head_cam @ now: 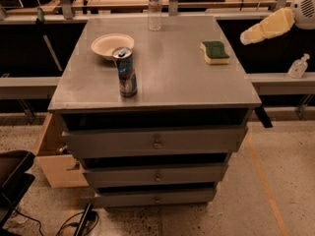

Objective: Pick sponge

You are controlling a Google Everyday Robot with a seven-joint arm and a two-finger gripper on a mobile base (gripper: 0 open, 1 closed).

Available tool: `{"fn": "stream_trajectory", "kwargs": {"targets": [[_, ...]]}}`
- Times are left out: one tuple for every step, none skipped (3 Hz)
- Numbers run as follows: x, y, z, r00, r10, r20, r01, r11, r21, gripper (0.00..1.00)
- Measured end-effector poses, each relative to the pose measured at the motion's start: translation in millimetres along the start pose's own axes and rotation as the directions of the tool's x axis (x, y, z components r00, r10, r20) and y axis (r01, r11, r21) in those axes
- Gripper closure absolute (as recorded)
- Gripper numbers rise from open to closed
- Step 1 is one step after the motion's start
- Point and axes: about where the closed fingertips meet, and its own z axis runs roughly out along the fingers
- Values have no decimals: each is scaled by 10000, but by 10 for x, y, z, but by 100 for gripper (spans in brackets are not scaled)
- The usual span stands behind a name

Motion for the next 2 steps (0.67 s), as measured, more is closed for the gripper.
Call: {"fn": "stream_trajectory", "kwargs": {"targets": [[-91, 66, 147, 10000, 52, -15, -51, 9999, 117, 0], [-277, 167, 595, 9979, 339, -543, -332, 9994, 138, 0]]}}
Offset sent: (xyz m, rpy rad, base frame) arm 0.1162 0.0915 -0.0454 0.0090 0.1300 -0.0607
